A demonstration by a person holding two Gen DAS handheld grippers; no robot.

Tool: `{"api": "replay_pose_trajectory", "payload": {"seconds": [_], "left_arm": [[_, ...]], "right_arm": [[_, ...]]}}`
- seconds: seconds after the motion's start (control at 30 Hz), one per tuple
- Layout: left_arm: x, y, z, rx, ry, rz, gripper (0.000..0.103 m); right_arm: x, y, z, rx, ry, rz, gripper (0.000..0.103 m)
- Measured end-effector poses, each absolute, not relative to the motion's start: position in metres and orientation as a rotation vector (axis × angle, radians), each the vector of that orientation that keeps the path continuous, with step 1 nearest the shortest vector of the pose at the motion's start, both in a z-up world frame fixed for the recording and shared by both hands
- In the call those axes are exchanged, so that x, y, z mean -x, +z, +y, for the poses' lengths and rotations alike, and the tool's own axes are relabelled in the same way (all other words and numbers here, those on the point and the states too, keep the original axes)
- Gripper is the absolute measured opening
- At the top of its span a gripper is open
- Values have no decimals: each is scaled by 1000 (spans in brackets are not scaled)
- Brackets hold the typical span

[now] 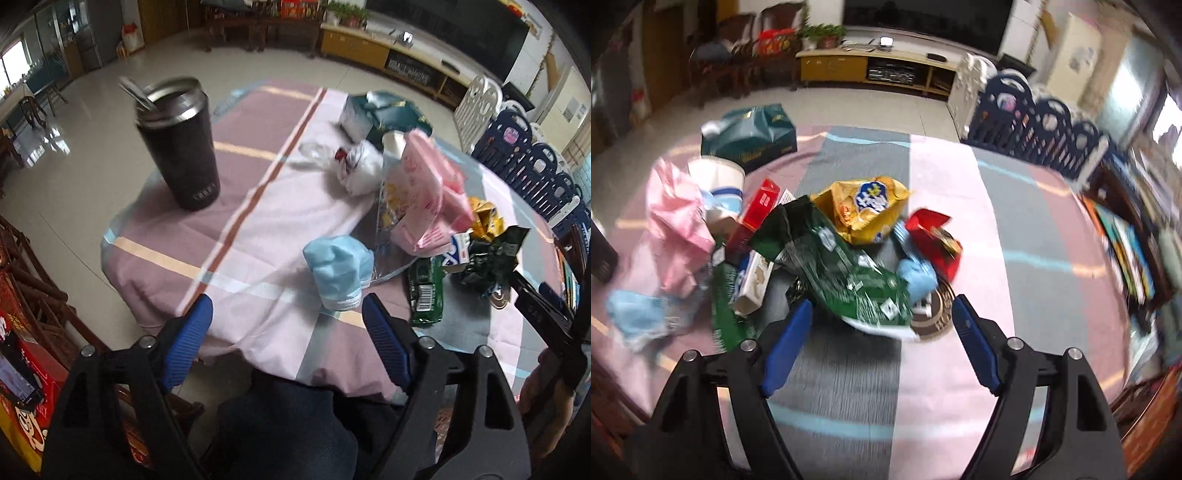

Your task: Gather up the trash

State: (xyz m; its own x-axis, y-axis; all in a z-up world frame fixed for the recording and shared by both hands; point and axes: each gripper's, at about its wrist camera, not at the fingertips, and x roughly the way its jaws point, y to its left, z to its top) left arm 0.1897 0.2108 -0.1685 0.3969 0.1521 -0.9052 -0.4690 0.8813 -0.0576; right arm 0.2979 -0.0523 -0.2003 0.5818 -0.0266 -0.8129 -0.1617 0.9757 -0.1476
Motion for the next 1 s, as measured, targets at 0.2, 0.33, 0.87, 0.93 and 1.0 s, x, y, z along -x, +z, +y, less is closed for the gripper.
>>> {"api": "replay_pose_trajectory", "payload": {"seconds": [0.2,0.33,0.87,0.93,1.0], "left_arm": [[-240,-200,193,285,383,1140,90],[-262,-220,187,270,390,1151,82],[-212,-169,178,370,244,984,13],[-205,-158,172,366,233,957,13],[-199,-148,169,363,220,931,13]], "right_arm": [[-314,-227,-30,294,138,963,50],[-309,-228,-39,243,180,985,16],[-238,-149,-129,-18,186,859,14],[-233,-144,-136,-26,174,854,14],[-227,-139,-142,-41,174,850,14]]}}
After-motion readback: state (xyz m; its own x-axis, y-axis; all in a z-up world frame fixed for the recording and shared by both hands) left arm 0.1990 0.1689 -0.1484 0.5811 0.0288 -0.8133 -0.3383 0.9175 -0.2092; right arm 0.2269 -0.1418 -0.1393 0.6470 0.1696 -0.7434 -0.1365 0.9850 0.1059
